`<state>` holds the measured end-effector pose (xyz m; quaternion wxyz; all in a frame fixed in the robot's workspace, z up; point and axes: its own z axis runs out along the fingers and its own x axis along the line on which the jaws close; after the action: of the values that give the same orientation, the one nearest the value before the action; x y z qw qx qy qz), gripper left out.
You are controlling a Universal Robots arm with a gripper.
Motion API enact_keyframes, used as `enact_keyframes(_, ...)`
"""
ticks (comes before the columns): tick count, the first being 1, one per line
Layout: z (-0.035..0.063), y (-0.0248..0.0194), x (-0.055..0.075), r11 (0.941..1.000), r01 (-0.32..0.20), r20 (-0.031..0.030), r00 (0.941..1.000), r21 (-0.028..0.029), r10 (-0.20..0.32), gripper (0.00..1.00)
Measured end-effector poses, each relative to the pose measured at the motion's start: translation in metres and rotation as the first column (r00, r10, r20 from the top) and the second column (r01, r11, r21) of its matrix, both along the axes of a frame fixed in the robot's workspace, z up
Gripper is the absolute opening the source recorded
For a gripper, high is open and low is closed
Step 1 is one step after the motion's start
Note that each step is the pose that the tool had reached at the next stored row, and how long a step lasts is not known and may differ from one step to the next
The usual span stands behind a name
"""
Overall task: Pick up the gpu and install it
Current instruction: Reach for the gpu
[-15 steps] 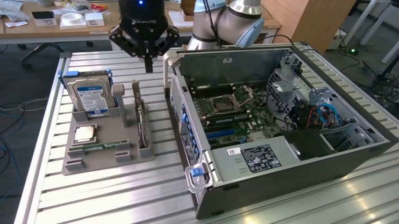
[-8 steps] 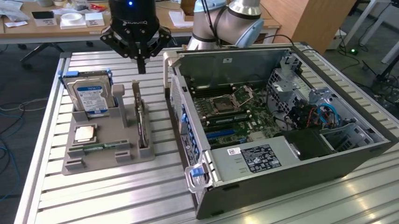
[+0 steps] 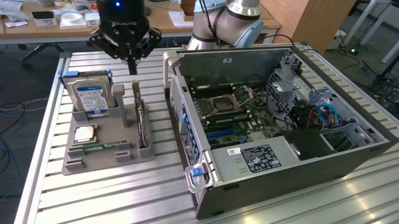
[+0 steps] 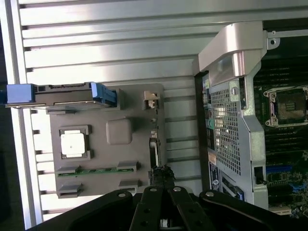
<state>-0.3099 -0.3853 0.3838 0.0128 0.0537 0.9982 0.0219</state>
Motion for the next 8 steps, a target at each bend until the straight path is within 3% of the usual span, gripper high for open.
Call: enact_keyframes(8,-0.0014,0.0003,-0.0092,1.0,0.0,0.0,1.0,0.0,0.0,0.11)
